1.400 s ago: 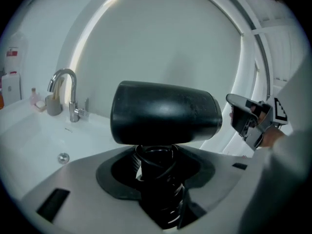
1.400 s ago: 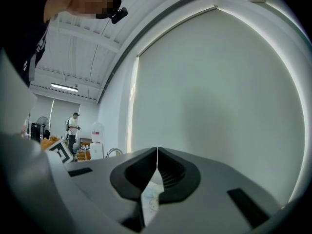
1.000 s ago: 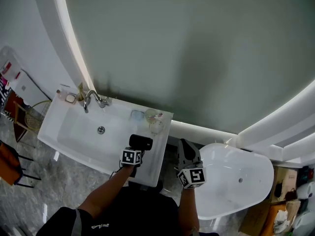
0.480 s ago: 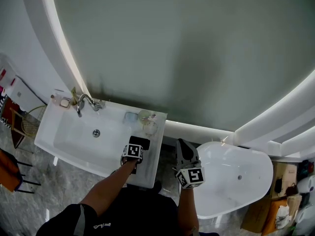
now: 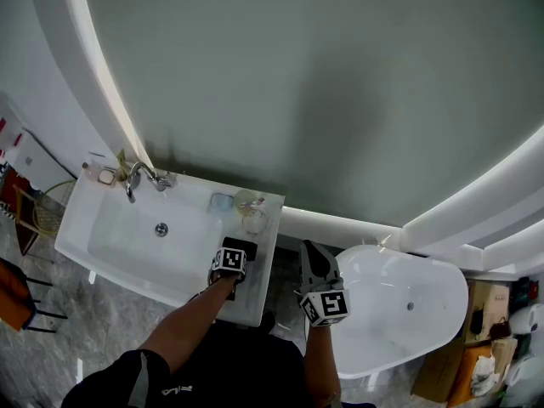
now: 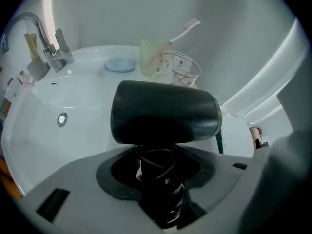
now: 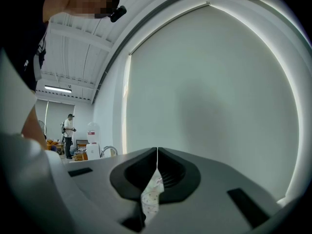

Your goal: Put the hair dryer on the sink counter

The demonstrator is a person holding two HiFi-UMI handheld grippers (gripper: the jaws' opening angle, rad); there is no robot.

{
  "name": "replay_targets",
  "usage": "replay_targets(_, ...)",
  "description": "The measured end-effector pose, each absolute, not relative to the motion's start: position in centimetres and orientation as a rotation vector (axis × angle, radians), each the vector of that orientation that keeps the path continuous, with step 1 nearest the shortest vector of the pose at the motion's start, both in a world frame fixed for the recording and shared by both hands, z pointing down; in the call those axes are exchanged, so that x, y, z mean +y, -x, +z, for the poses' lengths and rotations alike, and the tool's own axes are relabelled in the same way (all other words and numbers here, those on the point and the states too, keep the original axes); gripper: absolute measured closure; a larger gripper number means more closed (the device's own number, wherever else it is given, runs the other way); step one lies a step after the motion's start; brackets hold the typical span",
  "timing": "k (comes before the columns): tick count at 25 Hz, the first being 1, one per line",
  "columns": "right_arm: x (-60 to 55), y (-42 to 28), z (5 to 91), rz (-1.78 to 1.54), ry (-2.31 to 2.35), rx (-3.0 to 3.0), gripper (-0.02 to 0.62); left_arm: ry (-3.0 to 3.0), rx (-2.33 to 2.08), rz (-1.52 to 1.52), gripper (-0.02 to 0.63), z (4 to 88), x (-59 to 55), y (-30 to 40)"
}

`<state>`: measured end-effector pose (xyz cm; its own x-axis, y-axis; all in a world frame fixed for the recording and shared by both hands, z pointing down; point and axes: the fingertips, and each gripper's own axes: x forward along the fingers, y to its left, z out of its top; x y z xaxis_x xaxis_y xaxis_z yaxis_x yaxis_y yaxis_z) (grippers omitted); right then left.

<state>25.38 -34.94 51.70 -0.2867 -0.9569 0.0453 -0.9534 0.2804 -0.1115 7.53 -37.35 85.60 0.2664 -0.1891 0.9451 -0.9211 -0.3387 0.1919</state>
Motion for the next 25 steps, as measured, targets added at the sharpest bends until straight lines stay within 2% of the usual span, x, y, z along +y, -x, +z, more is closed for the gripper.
replay_targets(25, -35.2, -25.2, 52.6, -0.227, 1.877, 2.514, 0.565, -1.678, -1.078, 1.241, 0.387, 87.1, -37.9, -8.3)
